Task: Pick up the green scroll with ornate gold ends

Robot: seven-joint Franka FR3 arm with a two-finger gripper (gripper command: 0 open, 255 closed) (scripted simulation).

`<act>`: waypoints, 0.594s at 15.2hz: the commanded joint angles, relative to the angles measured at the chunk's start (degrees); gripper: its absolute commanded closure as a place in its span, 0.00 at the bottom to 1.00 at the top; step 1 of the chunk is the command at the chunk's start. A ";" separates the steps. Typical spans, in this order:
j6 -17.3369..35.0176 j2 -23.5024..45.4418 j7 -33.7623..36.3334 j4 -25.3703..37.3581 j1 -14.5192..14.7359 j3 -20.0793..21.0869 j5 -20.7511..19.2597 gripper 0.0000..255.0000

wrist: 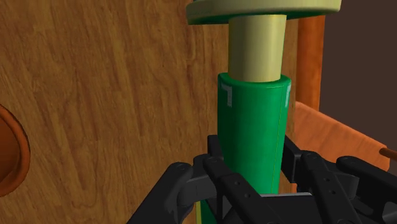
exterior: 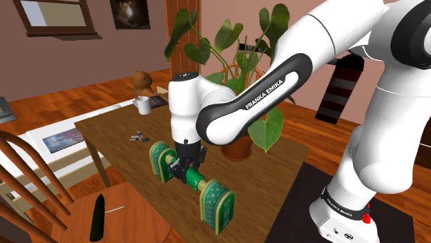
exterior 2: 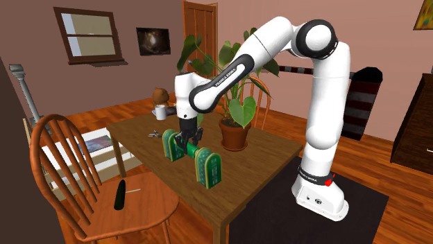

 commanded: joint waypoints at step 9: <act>-6.52 -4.02 -1.83 3.13 -0.44 0.20 2.49 1.00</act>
